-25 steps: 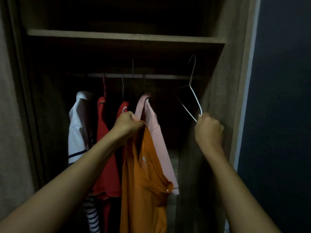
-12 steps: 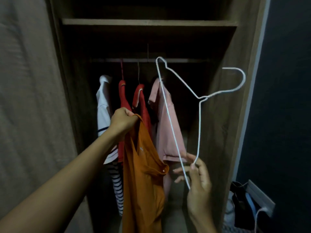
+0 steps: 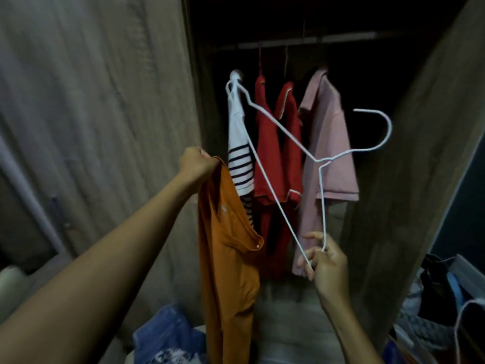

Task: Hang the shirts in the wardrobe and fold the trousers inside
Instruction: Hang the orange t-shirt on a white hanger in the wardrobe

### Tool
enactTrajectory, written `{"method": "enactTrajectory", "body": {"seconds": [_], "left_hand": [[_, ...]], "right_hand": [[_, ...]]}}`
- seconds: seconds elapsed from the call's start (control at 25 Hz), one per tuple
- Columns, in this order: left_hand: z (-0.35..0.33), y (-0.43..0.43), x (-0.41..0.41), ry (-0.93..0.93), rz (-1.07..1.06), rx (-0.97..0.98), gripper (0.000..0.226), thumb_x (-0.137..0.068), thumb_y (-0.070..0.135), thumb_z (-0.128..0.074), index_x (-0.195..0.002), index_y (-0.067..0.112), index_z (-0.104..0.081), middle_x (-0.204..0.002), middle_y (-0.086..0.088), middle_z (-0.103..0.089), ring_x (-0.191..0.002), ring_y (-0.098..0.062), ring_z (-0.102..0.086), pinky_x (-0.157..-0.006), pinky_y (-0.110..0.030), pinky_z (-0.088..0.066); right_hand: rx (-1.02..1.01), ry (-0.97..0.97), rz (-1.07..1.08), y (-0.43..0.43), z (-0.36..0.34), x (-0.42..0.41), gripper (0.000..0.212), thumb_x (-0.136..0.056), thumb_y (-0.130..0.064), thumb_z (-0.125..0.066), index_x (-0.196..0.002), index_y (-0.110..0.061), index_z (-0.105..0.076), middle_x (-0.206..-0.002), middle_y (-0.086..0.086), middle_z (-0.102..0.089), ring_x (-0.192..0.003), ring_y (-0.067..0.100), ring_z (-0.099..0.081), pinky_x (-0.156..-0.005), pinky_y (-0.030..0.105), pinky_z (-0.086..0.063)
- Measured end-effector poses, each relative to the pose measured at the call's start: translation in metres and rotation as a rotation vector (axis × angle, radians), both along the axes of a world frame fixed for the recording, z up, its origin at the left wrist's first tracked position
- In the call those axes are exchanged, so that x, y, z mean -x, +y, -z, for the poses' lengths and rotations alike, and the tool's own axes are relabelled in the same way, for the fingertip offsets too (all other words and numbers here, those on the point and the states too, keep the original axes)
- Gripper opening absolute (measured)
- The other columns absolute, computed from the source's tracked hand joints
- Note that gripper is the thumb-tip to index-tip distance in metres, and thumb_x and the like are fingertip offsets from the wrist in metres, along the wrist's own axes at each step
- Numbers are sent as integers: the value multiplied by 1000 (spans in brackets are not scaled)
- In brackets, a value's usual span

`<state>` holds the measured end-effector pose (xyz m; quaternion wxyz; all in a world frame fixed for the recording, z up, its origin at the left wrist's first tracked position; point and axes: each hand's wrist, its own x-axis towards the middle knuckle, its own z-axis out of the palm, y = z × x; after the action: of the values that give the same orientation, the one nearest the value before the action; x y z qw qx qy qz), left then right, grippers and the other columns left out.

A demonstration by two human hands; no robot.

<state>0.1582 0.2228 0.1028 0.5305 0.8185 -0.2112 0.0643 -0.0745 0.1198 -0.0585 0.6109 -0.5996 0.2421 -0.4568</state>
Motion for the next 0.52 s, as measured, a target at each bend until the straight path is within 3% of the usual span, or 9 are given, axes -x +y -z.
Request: {"method": "enactTrajectory", "body": {"seconds": [0.08,0.16,0.24,0.36,0.52], "left_hand": [[7,24,-5,33,-25,-22,16,-79,11,-60,-65,13,-54,-67,-9,-57,-68,-24,-58,-65,-33,-49],[13,42,-9,24,-57,-8,30,-83,17,-62,-56,14,-48,-57,-6,-49,-55,-18,-50,-60,-32,-43],[18,57,-16,21,-90,18,39,-82,21,-64,-51,15,-42,-51,-2,-41,-50,-15,-41,-57,-29,-37],[20,75,-24,73,-122,39,37,-77,18,-65,-50,16,-39,-50,-3,-35,-49,-18,-36,-49,-23,-30],[14,91,-27,89,-247,73,22,-74,13,-60,-59,15,-45,-60,-4,-45,-67,-22,-52,-56,-28,-40]], "right_hand": [[4,67,-4,9,18,2,33,-71,12,-40,-77,-13,-62,-36,4,-49,-29,7,-31,-34,13,-24],[41,176,17,14,38,6,32,-67,5,-44,-67,-20,-65,-35,5,-48,-31,9,-36,-35,15,-29],[86,297,44,16,55,10,43,-70,8,-45,-68,-28,-67,-36,6,-49,-33,11,-41,-39,20,-35],[142,400,64,20,66,13,35,-64,-9,-43,-72,-34,-66,-39,5,-53,-36,11,-45,-48,28,-41],[193,493,41,26,68,13,33,-61,-16,-41,-73,-36,-66,-42,1,-56,-43,22,-51,-55,40,-49]]}}
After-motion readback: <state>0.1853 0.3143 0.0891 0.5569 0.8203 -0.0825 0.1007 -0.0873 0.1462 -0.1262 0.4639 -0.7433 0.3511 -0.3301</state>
